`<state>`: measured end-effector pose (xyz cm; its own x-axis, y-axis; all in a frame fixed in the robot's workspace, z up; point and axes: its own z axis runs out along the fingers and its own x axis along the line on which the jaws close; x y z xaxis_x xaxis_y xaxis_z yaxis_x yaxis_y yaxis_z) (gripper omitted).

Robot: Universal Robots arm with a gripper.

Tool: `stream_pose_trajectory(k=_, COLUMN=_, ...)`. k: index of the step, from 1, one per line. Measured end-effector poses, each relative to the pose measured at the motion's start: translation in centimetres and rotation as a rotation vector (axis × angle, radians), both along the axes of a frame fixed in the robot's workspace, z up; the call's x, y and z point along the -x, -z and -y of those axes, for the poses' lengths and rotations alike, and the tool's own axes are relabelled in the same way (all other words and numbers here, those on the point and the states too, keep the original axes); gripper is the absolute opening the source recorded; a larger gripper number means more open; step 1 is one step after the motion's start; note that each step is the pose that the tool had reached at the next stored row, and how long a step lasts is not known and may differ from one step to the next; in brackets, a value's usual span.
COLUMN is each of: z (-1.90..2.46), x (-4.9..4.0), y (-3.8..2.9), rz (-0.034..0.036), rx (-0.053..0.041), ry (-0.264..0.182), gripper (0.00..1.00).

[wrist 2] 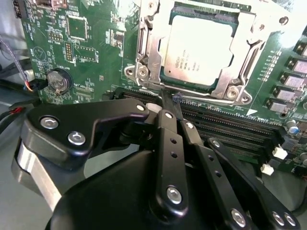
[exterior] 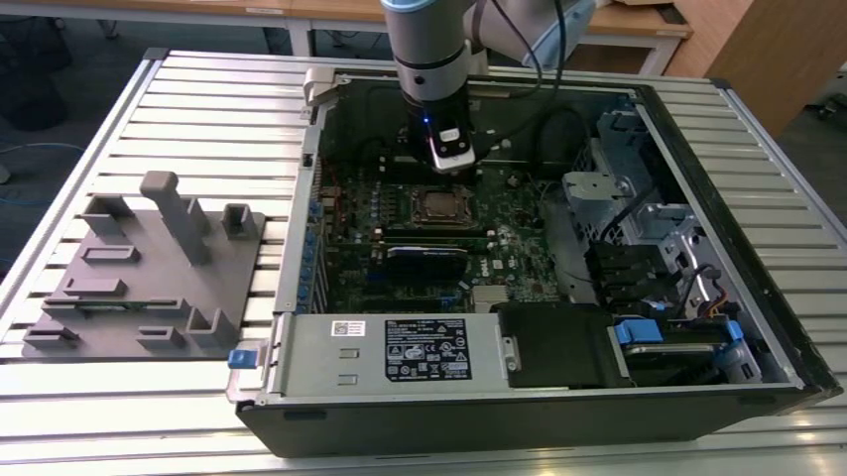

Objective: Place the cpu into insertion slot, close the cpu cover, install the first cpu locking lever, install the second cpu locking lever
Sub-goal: 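Install the first cpu locking lever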

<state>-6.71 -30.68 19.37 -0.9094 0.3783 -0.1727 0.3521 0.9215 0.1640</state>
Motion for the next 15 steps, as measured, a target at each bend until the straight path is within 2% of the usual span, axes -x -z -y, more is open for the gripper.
stream_pose_trajectory(k=3, z=-0.01, x=0.0, y=0.03, rz=0.0013, rx=0.0078, ry=0.0, gripper=0.11)
stream_pose_trajectory(k=11, z=0.0, x=0.04, y=0.31, rz=0.0046, rx=0.0071, ry=0.0, gripper=0.11)
stream_pose_trajectory(k=13, z=0.01, x=0.04, y=0.31, rz=0.0044, rx=0.0002, ry=0.0, gripper=0.11)
stream_pose_trajectory(k=15, z=0.01, x=0.04, y=0.3, rz=0.0043, rx=-0.0212, ry=0.0, gripper=0.11)
